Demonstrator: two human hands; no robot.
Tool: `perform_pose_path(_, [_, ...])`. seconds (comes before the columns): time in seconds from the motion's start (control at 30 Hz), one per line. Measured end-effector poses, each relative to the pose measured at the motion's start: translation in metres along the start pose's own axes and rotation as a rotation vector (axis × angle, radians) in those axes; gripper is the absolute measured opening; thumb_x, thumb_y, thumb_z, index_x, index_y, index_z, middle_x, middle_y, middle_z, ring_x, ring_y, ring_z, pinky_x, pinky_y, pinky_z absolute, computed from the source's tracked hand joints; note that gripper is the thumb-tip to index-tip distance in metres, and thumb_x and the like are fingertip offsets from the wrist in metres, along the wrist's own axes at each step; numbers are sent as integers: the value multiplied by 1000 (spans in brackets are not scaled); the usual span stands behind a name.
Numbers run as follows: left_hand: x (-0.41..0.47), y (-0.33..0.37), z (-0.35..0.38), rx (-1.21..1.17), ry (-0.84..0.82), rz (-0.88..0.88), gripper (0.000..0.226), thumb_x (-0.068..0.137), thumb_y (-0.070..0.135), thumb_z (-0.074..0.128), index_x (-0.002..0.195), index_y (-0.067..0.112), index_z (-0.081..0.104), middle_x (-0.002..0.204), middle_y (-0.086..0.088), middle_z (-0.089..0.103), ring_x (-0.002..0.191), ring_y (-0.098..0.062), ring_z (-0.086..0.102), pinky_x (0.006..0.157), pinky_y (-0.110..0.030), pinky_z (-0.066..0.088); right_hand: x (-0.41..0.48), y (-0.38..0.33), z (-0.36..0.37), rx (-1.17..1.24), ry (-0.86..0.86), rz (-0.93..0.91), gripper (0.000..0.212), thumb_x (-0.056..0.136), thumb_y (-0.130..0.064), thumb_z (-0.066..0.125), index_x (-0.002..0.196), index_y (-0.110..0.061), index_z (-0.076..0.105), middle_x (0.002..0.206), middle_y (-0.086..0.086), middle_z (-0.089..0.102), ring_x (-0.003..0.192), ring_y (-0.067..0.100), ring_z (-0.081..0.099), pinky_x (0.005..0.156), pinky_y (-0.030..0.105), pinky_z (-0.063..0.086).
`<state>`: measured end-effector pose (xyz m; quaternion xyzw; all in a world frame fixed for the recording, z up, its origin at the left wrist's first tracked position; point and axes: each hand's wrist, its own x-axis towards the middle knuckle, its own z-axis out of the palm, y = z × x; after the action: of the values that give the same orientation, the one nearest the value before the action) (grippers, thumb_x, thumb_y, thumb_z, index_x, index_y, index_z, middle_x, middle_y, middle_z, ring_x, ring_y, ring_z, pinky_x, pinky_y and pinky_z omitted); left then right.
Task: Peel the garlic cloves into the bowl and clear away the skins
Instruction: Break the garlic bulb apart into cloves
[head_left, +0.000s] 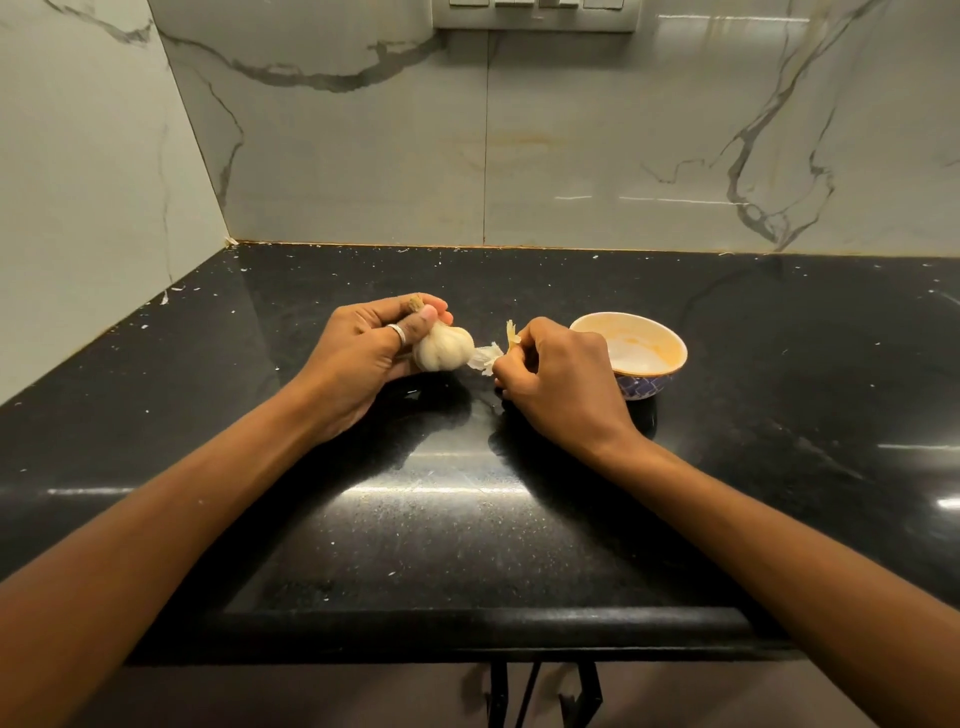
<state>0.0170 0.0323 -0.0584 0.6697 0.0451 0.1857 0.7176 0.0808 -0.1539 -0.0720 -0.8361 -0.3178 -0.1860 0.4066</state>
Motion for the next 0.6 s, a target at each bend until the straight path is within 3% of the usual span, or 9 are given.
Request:
perform_pose_path(0.27, [5,0,-1,-89,59,-9,17,102,14,53,109,7,67,107,-7,72,97,-19,73,73,-31,61,-5,-1,-3,-18,11,-65,17,88,-20,64,76,-7,64,63,5,65,60,26,60,60,46,51])
perform_pose_path(0.6, [5,-1,1,-108,88,8,16,103,15,52,103,12,68,99,-1,73,92,-15,71,76,-32,62,-7,-4,-3,-16,47,-129,22,81,-26,58,70,-7,61,57,8,59,54,29,53,54,43,46])
